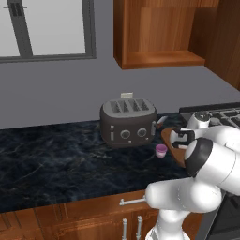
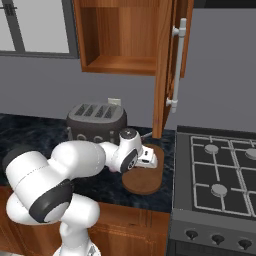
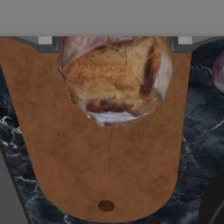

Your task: Pick the bread, place it on the cutting board, pick the jam, place it on the counter, and close the cabinet.

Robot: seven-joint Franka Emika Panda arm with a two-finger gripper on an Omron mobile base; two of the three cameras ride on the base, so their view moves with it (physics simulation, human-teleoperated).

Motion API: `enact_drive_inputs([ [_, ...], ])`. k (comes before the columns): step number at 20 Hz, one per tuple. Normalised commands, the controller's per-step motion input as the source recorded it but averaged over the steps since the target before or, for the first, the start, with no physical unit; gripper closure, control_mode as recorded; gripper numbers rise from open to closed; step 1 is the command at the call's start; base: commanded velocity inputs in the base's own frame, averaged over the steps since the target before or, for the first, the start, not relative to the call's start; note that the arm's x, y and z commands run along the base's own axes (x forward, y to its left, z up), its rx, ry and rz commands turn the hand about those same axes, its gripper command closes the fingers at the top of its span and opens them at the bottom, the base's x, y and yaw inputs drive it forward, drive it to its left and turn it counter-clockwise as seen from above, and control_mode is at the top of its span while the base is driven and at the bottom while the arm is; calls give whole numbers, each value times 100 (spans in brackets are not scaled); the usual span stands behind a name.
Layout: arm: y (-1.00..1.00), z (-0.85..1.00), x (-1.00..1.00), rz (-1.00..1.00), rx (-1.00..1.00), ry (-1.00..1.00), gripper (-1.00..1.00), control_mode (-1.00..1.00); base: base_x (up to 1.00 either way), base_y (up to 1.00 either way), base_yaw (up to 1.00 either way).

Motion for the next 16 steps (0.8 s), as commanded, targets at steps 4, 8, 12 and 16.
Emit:
enact_drive_inputs([
  [4, 0, -18, 0, 0, 0, 0, 100, -100, 0, 0, 0],
  [8, 0, -25, 0, 0, 0, 0, 100, -100, 0, 0, 0],
  [12, 0, -20, 0, 0, 0, 0, 100, -100, 0, 0, 0],
  [16, 0, -3, 0, 0, 0, 0, -100, -100, 0, 0, 0],
])
